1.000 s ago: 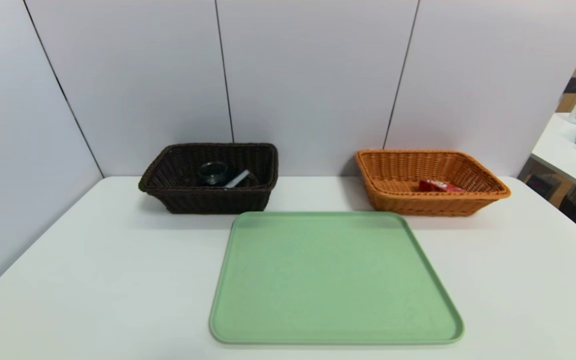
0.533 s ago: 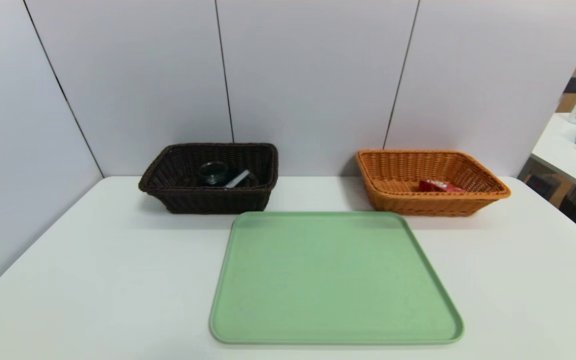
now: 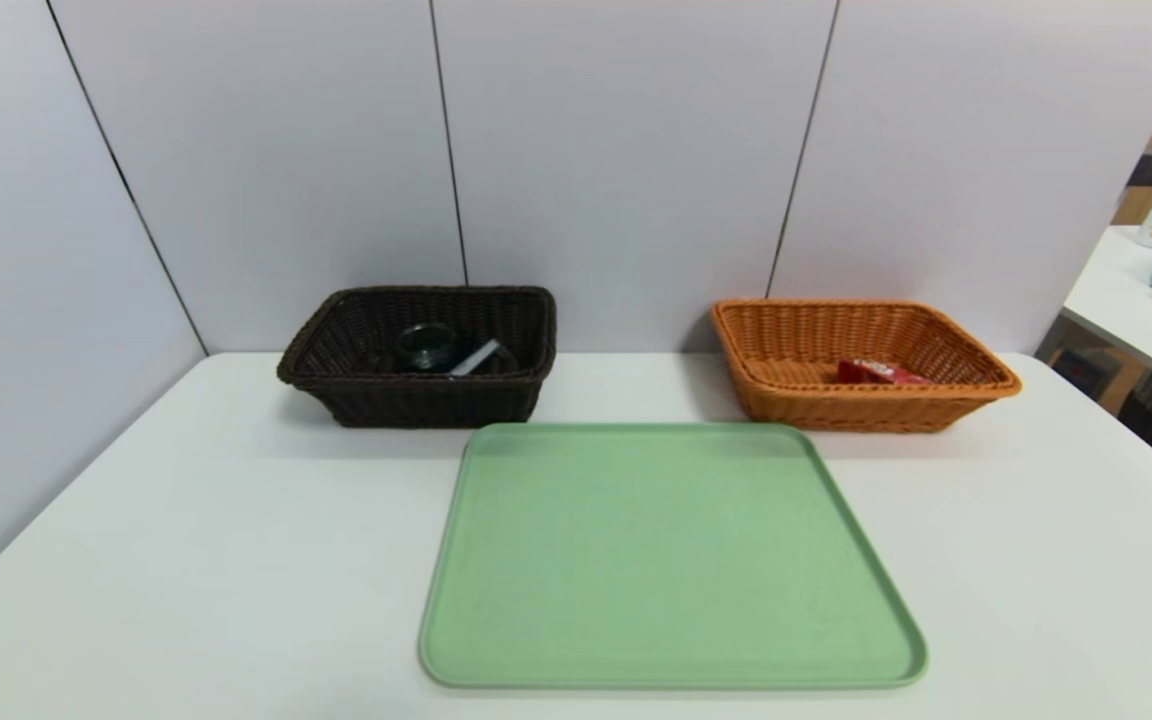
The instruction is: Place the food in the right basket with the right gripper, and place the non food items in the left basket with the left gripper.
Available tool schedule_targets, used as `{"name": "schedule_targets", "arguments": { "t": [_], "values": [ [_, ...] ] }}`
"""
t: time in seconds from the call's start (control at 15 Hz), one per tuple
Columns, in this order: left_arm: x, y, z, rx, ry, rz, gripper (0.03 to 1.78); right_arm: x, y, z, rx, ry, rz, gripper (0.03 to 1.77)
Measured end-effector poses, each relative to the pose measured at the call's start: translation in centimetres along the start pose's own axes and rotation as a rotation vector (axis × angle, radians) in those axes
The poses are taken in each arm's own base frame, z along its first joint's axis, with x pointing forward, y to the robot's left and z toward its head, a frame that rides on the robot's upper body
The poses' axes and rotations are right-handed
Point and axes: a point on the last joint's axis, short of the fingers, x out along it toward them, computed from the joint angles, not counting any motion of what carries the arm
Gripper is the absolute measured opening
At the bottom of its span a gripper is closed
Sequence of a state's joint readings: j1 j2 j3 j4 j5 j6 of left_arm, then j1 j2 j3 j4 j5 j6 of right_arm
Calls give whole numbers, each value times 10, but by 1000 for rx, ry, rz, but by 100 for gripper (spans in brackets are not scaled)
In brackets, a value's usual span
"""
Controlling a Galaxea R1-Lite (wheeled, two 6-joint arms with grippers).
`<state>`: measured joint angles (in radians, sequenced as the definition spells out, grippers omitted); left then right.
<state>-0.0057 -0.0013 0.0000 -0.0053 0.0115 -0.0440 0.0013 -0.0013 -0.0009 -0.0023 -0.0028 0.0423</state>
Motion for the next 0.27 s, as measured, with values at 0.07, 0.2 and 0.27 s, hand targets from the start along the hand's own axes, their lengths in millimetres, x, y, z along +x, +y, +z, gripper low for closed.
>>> {"name": "schedule_targets", "arguments": {
  "t": [0.07, 0.2, 0.27],
  "values": [
    [0, 0, 0, 0, 0, 0, 169, 0, 0, 0, 0, 0, 0, 170],
    [0, 0, 0, 0, 0, 0, 169, 0, 0, 0, 0, 0, 0, 170],
    [0, 0, 0, 0, 0, 0, 169, 0, 0, 0, 0, 0, 0, 170]
  ]
}}
